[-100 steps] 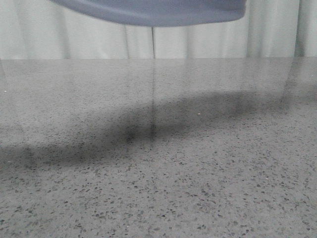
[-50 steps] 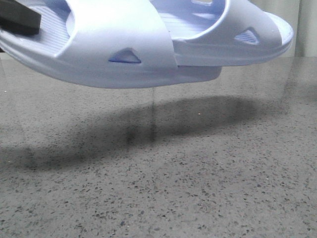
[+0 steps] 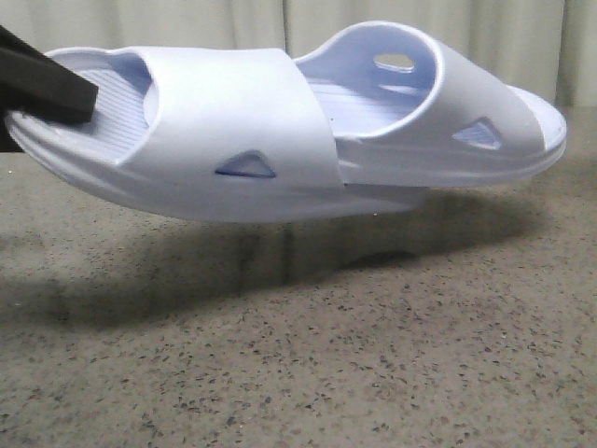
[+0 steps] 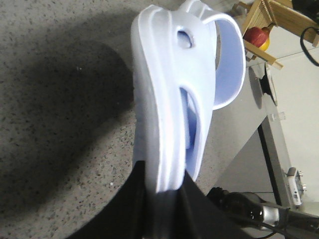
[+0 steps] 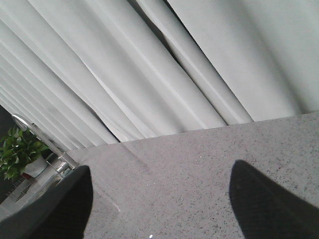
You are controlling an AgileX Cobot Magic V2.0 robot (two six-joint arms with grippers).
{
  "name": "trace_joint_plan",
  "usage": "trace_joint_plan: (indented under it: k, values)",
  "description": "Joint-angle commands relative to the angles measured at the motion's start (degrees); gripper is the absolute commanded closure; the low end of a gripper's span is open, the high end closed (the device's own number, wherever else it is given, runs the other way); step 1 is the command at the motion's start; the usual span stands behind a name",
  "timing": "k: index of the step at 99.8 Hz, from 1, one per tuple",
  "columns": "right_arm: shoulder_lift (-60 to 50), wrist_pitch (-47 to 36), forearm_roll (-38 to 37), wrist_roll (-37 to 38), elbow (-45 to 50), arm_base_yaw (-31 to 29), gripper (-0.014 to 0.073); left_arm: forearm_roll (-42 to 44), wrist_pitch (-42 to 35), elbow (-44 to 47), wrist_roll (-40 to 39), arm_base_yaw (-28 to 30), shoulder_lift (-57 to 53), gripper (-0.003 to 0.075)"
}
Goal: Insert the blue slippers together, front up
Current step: 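Lower the stacked slippers onto the table with the left gripper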
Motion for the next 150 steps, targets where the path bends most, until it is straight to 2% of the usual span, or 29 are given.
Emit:
trace_joint_plan:
  k: [1,18,40,54,71,108,150]
  values:
    - [-1.9,4.7,5.7,-0.2,-1.7,-0.4,0.0095,-2.1,2.6,-3.3,0.6,-0.4,0.4,0.0704]
    - [-1.9,4.7,5.5,-0.2,-1.7,-0.4,0.0095,0.7,2.4,-8.1,0.6,0.7,1.4,0.0704]
    - [-1.9,4.7,5.3,-0.2,-1.7,-0.4,0.0095,2.4,5.1,-10.7,1.3,8.5,2.9,0.0704]
    - [-1.9,4.6,5.2,-0.2,-1.7,-0.4,0.0095,2.3,8.2,-10.7,4.2,11.1,4.6,0.0704]
    - [-1.9,4.6,5.2,-0.2,-1.7,-0.4,0.0095,0.8,14.6,-11.1,9.7,11.4,9.1,0.0704]
    - [-1.9,4.6,4.8,-0.2,-1.7,-0.4,0.0095,2.6,14.6,-13.6,12.0,11.5,15.7,0.0704]
    - [-1.9,3.4,4.5,-0.2,-1.7,-0.4,0.0095,3.8,14.6,-13.6,13.5,11.5,15.7,0.0704]
